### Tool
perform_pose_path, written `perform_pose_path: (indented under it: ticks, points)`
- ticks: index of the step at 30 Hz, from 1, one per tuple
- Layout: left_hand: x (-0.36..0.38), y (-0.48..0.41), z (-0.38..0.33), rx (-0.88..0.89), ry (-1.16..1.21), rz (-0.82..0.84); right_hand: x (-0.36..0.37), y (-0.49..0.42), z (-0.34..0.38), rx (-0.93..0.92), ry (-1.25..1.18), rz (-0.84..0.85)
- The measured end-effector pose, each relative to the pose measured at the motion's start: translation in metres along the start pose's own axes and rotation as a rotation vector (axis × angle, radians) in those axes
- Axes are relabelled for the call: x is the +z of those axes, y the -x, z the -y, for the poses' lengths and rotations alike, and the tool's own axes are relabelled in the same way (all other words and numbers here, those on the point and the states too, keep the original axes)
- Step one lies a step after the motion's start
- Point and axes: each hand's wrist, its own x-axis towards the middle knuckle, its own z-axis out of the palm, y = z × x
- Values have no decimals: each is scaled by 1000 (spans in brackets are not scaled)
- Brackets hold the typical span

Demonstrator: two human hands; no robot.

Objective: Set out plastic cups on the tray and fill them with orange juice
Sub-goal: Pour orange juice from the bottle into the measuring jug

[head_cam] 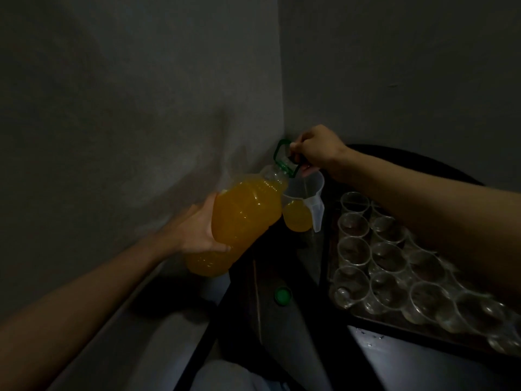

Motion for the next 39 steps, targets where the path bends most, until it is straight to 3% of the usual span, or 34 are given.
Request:
perform_pose_path:
  ticks: [39]
  points:
    - [-17,-14,-2,55,-313,10,9,-14,-27,66,-175,-11]
